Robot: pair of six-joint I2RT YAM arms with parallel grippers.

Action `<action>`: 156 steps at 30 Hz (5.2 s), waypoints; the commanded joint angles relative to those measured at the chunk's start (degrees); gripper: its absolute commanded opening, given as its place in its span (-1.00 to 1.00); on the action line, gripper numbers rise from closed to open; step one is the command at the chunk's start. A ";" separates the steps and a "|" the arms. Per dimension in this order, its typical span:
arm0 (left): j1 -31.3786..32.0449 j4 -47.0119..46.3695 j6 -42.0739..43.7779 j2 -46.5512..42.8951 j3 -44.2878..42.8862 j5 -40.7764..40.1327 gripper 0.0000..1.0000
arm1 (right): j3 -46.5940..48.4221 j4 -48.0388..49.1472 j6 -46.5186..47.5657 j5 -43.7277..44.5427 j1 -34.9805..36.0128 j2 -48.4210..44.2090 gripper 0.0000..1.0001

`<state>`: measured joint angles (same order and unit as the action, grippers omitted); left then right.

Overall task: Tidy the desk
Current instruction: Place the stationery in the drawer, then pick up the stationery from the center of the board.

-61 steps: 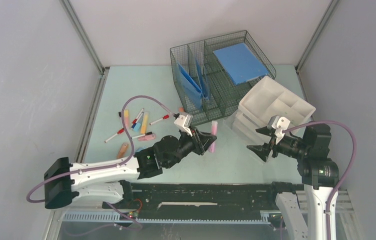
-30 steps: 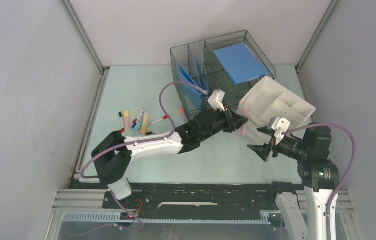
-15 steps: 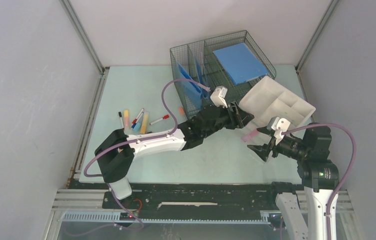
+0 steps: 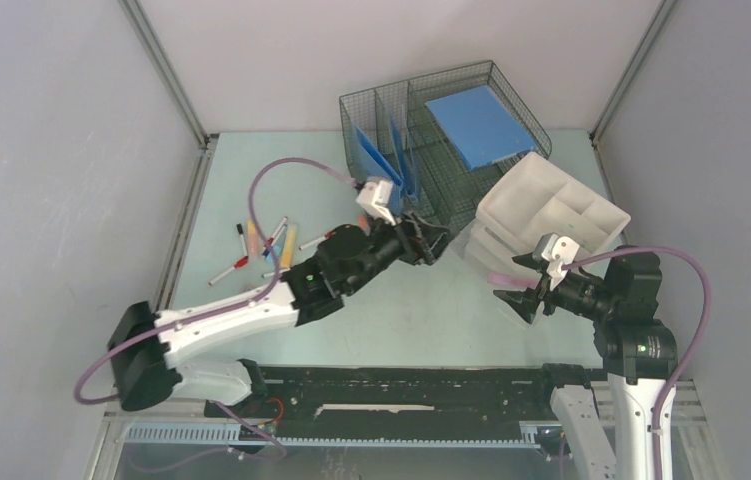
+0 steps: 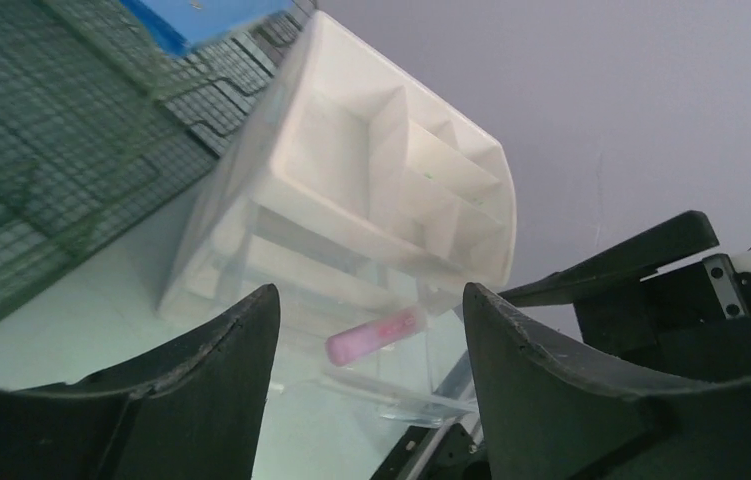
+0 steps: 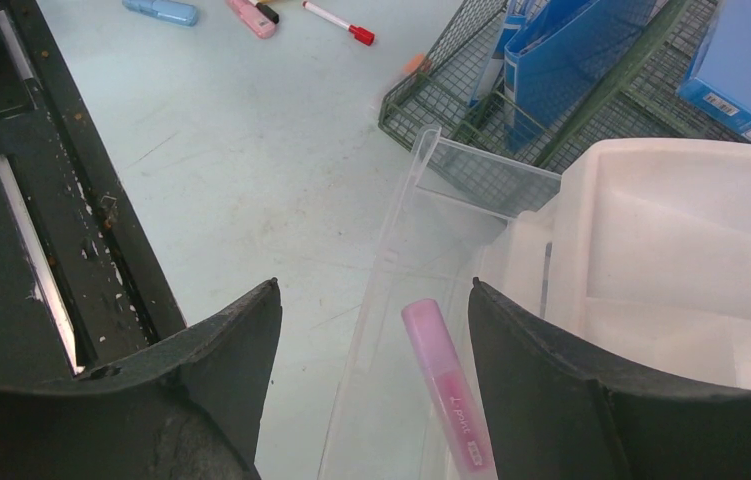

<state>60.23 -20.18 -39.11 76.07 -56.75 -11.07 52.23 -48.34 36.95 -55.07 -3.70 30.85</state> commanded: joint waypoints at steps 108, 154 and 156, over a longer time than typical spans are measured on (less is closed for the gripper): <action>-51.18 45.48 16.86 20.96 -2.01 1.02 -0.52 | -0.37 1.23 0.40 1.81 1.99 0.10 0.53; -36.10 3.26 5.82 -30.91 36.88 23.74 -1.00 | -0.34 0.33 0.44 -2.32 2.09 0.75 0.54; -33.29 0.44 5.03 -34.53 38.93 23.33 -1.00 | -0.37 0.06 0.49 -3.37 2.20 0.95 0.53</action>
<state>23.09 -6.52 -30.55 47.55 -20.60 8.03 51.88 -48.29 37.12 -55.27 -1.96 31.16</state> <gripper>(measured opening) 0.065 0.764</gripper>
